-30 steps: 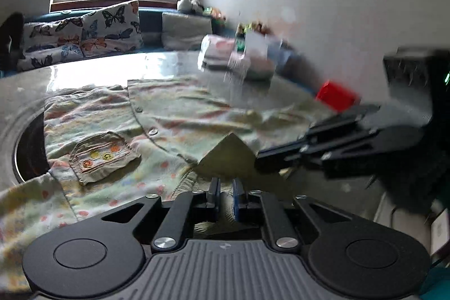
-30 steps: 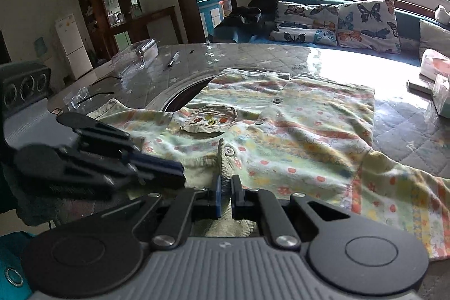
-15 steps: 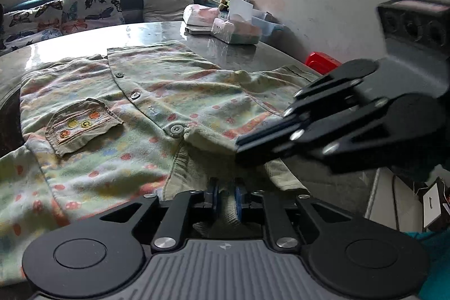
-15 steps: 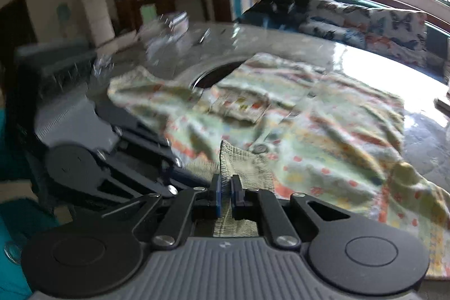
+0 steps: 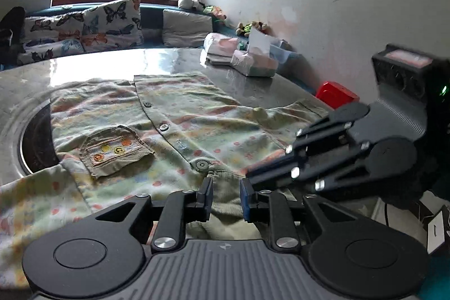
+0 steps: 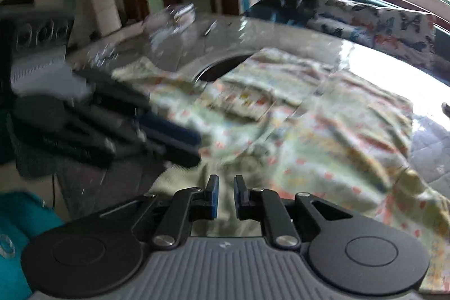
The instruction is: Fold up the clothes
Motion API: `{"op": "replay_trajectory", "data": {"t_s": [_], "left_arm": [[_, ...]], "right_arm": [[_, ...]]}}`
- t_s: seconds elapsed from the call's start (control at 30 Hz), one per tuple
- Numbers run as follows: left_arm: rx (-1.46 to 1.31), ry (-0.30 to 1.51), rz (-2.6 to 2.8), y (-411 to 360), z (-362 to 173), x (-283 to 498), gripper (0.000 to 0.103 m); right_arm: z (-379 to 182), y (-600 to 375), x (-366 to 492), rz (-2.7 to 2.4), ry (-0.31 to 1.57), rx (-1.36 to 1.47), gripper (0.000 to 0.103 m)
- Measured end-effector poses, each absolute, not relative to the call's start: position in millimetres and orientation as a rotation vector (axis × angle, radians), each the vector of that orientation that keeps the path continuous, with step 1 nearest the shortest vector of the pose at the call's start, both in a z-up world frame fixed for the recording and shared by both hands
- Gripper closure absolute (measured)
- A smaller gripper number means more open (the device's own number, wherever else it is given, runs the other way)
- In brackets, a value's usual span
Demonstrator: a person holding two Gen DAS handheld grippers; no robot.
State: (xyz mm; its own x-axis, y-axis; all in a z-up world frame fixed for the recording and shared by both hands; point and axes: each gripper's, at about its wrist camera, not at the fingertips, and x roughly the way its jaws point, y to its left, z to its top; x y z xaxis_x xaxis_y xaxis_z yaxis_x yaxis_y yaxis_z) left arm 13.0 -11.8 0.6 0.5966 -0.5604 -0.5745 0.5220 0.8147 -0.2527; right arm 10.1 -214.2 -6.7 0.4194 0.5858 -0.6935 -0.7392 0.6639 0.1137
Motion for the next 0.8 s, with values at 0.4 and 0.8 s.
{"op": "replay_trajectory", "data": {"t_s": [0.4,0.8], "left_arm": [[0.076,0.752,-0.562,-29.9,-17.3,16.7,0.070],[0.178,0.744,-0.519,-40.9,-15.8,8.4,0.063]], "right_arm": [[-24.8,-208.6,17.0,0.774,0.763,-0.288,0.077],[-23.7,-217.5,-4.1,0.740,0.736,-0.327,0.075]]}}
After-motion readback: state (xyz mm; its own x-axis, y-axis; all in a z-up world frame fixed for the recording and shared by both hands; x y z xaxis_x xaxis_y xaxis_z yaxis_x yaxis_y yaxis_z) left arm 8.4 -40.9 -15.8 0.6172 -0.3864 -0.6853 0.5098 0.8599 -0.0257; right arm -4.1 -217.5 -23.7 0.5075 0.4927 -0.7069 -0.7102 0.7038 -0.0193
